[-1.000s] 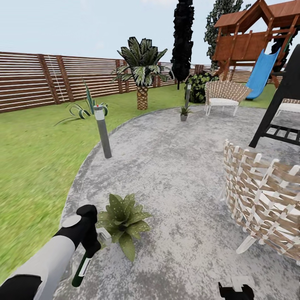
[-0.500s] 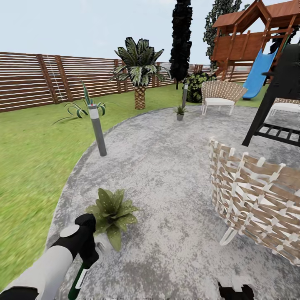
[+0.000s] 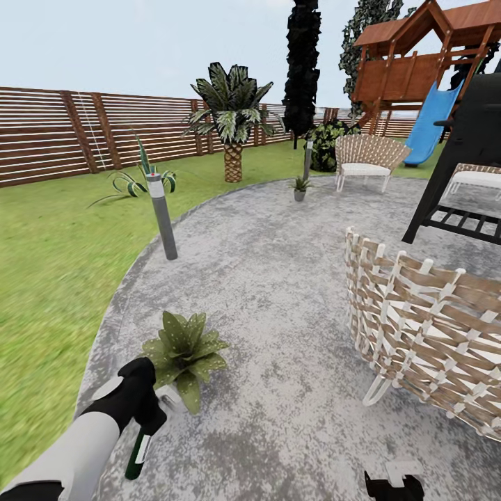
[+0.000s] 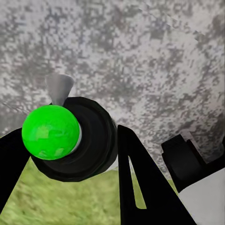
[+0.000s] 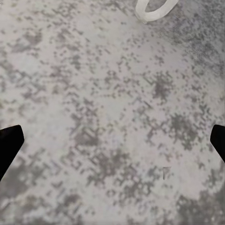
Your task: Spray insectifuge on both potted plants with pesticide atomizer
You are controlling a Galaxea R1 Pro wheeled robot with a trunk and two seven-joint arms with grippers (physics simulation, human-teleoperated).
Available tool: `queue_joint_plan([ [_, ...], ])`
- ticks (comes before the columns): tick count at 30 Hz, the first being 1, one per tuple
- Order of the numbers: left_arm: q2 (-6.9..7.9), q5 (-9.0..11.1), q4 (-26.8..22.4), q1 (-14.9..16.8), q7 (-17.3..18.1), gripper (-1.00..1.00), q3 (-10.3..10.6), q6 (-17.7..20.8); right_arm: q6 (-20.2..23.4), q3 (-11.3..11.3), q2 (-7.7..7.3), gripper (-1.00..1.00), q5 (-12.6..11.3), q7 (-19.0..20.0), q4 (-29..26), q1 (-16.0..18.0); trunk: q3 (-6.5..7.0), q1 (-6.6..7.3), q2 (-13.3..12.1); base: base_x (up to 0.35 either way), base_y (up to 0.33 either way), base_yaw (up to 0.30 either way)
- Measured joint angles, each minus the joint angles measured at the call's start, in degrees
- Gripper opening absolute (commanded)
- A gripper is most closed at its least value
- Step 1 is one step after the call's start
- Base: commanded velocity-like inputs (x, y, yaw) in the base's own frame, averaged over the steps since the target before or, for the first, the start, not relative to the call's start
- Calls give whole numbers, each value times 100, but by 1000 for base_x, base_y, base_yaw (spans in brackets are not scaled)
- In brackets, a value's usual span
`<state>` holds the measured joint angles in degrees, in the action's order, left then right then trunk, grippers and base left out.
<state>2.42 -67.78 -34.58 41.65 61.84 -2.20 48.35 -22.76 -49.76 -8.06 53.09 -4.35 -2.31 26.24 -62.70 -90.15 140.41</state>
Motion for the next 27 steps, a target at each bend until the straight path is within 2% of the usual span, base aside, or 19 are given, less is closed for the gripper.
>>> queue_joint_plan([
  [3, 8, 23, -36, -71, -16, -100, -11, 0, 0, -3, 0, 100, 0, 0, 0, 0, 0, 0, 0, 0, 0, 0],
  [5, -9, 111, -10, -91, -17, -100, -12, -8, 0, -3, 0, 100, 0, -1, 0, 0, 0, 0, 0, 0, 0, 0],
  [7, -66, 286, -41, -202, -84, -100, -5, -27, 0, -2, 0, 100, 0, 2, 0, 0, 0, 0, 0, 0, 0, 0],
  [8, -103, 314, -49, -231, -182, -100, -4, -32, 0, -3, 0, 100, 0, 2, 0, 0, 0, 0, 0, 0, 0, 0],
  [11, -353, 452, -18, -276, -880, -100, -7, -23, 0, -4, 0, 100, -3, 4, 0, 0, 0, 0, 0, 0, 0, 0],
  [13, -477, 550, -11, -280, -1124, -100, -6, -18, 0, -4, 0, 100, -1, 5, 0, 0, 0, 0, 0, 0, 0, 0],
  [15, -522, 582, -52, -282, -1221, -100, -12, -24, 0, -3, 0, 100, 0, 5, 0, 0, 0, 0, 0, 0, 0, 0],
  [22, -471, 591, -77, -294, -1266, -100, -51, -11, 0, -3, 0, 100, 0, 3, 0, 0, 0, 0, 0, 0, 0, 0],
  [25, -354, 587, -76, -309, -1268, -100, -176, -22, 0, -3, 0, 100, 0, 2, 0, 0, 0, 0, 0, 0, 20, 0],
  [27, -295, 584, -83, -321, -1264, -100, -338, -30, 0, -4, 0, 100, 0, 5, 0, 0, 0, 0, 0, -50, 132, 0],
])
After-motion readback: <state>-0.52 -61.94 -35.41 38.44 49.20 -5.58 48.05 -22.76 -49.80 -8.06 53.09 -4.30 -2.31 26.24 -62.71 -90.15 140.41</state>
